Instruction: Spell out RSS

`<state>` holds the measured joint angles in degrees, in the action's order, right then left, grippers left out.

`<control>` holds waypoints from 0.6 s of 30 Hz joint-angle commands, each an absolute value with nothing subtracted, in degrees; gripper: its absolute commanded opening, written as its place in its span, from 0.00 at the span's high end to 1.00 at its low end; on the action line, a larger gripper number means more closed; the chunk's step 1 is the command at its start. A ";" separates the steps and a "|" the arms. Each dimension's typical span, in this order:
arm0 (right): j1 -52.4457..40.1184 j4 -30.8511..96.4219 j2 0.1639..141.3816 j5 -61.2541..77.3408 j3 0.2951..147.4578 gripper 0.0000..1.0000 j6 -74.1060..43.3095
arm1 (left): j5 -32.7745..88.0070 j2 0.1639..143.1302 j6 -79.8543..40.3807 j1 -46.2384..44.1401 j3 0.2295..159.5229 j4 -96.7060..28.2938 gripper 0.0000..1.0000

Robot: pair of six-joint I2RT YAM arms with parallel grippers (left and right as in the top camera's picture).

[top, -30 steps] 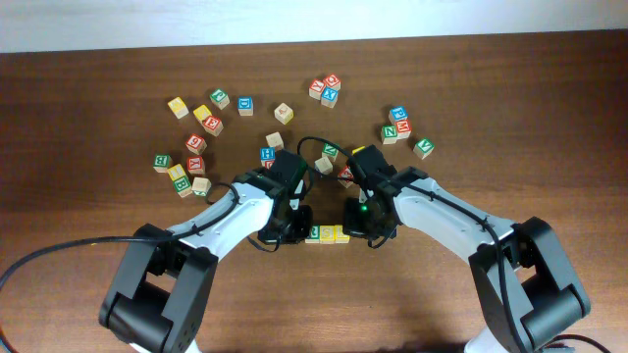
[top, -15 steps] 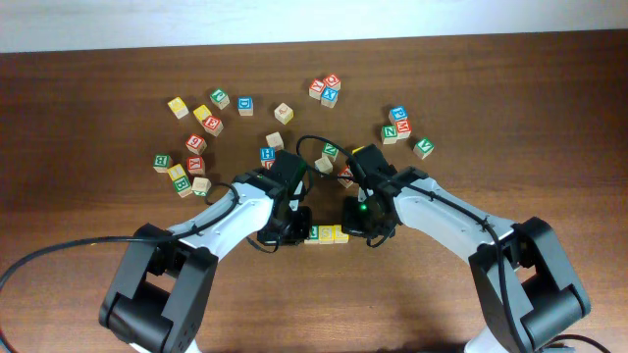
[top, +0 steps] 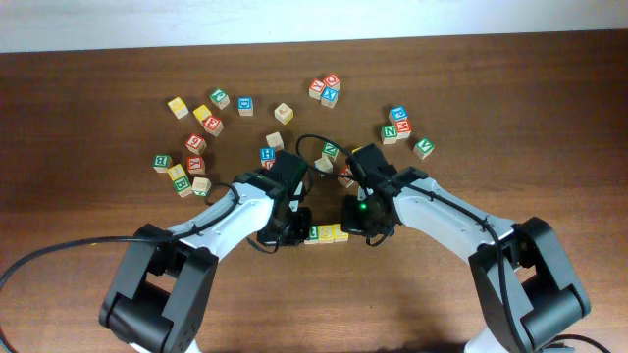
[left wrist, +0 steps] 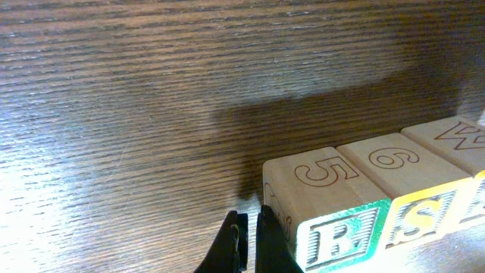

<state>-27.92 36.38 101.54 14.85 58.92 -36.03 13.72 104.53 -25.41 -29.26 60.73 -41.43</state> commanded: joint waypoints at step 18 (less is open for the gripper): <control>-30.04 35.09 101.75 15.86 58.61 0.96 -36.32 | 15.03 105.27 -26.13 -29.85 60.34 -41.23 1.00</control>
<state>-28.71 35.68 101.54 14.17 58.92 -36.01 13.10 104.53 -25.41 -29.26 60.73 -41.54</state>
